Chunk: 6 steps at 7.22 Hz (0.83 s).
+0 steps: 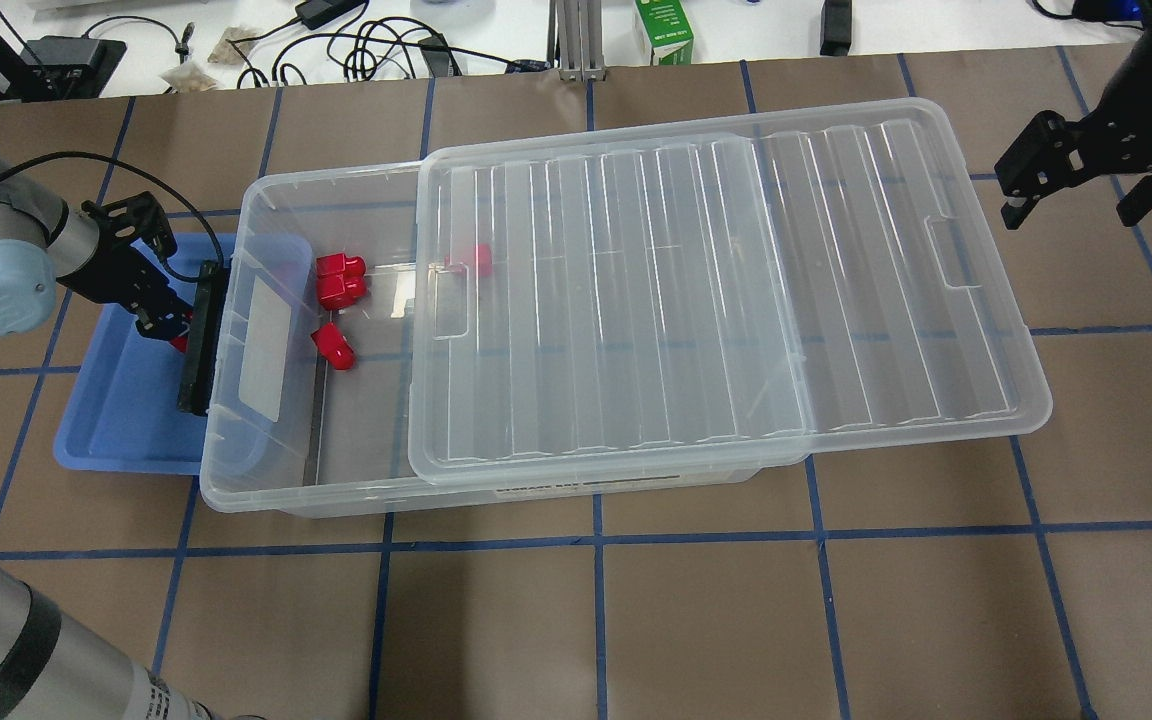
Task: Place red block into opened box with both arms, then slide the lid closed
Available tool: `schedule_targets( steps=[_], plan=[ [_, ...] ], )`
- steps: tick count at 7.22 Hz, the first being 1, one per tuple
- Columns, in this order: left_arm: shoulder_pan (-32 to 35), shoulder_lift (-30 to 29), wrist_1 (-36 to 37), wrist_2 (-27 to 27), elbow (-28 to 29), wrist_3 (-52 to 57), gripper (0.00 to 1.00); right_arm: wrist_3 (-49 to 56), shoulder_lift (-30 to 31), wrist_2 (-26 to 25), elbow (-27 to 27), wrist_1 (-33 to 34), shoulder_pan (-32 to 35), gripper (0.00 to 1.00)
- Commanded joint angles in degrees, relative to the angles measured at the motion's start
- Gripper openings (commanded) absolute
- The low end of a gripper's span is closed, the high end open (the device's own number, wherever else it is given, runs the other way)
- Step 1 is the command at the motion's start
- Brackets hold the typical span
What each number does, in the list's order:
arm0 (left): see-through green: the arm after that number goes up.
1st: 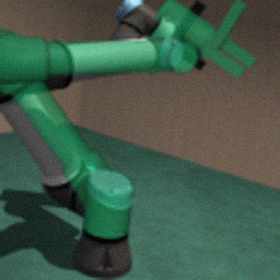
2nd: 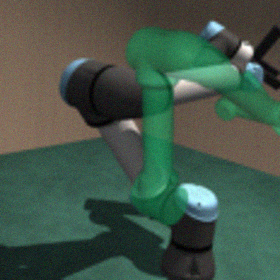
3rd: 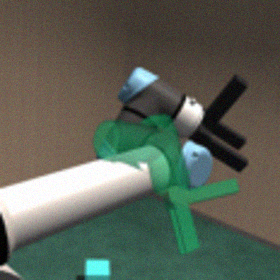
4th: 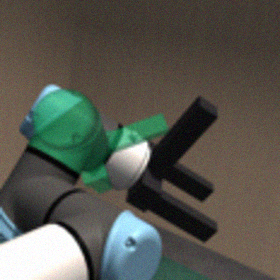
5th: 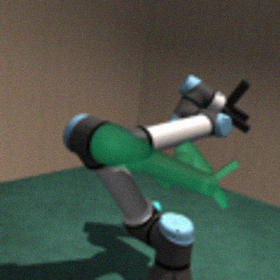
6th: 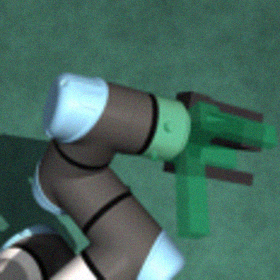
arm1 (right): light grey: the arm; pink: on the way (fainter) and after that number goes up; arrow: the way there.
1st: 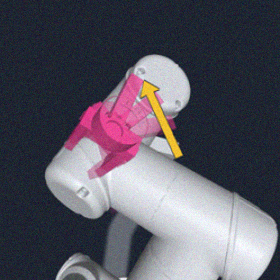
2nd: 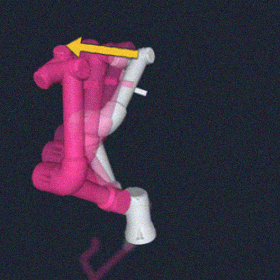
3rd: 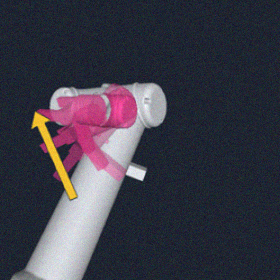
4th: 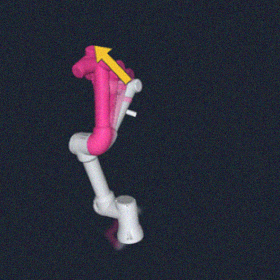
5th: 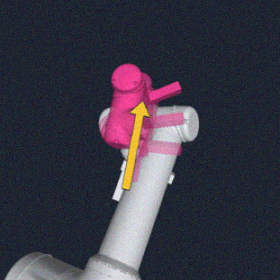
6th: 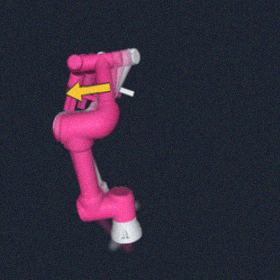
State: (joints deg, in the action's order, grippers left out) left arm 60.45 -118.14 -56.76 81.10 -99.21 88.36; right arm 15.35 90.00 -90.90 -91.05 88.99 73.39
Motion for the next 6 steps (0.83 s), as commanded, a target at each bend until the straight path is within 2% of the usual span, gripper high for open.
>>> schedule_targets(
  steps=[1, 4, 6],
  plan=[
    [0.37, 3.41, -0.97, 0.46, 1.12, -1.43, 0.12, 0.12, 0.52, 0.46, -0.44, -0.04, 0.0, 1.0],
    [0.98, 16.84, -17.09, 0.47, 1.65, -14.83, 0.12, -4.69, 1.93, 0.55, -0.44, -1.97, 0.79, 1.0],
    [5.96, 26.16, -24.42, 0.37, 1.56, -33.16, 0.14, -5.33, 1.84, 0.72, -0.44, -1.63, 4.9, 1.0]
  ],
)
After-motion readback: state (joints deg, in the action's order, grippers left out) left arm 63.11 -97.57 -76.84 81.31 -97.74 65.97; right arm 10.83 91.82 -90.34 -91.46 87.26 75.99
